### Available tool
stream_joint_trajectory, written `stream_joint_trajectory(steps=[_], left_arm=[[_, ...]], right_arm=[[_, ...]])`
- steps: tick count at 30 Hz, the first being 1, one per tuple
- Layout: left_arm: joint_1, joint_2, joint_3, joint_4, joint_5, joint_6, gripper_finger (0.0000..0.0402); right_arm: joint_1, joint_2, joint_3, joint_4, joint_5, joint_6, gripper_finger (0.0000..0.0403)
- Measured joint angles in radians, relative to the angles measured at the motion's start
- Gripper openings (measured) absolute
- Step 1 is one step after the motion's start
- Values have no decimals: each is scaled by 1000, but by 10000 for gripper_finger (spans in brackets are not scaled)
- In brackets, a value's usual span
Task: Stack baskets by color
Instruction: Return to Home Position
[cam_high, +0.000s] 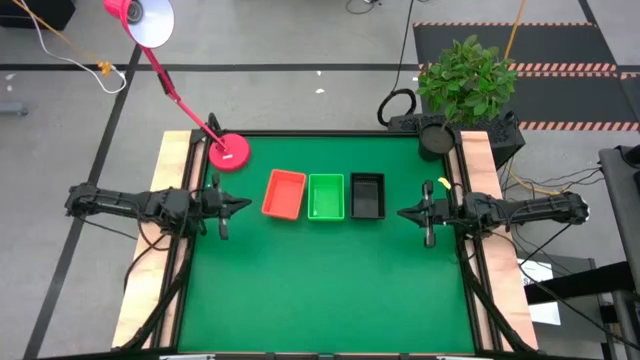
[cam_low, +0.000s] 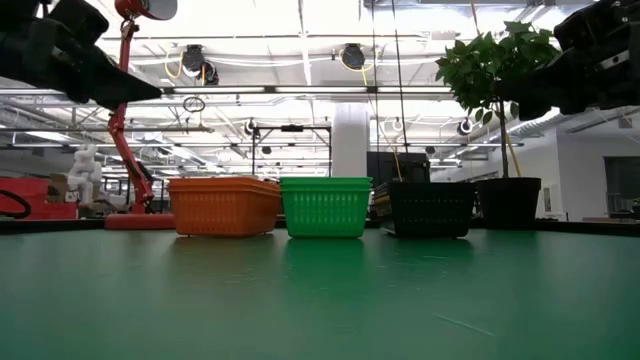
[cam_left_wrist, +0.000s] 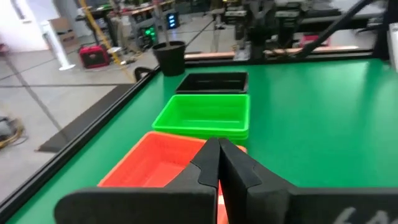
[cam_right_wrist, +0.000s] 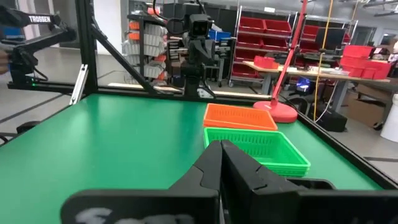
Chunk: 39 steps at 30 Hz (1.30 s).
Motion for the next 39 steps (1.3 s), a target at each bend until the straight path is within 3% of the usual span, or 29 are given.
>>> stream_joint_trajectory(steps=[13, 24, 39], left_arm=[[0, -121, -160, 148, 70, -5, 7], [0, -142, -165, 156, 90, 25, 3], [0, -140, -165, 153, 90, 27, 10]], right_arm=[[0, -5, -1, -21, 0, 6, 0], [0, -167, -2, -116, 0, -48, 0], [0, -165, -36, -140, -49, -63, 0]])
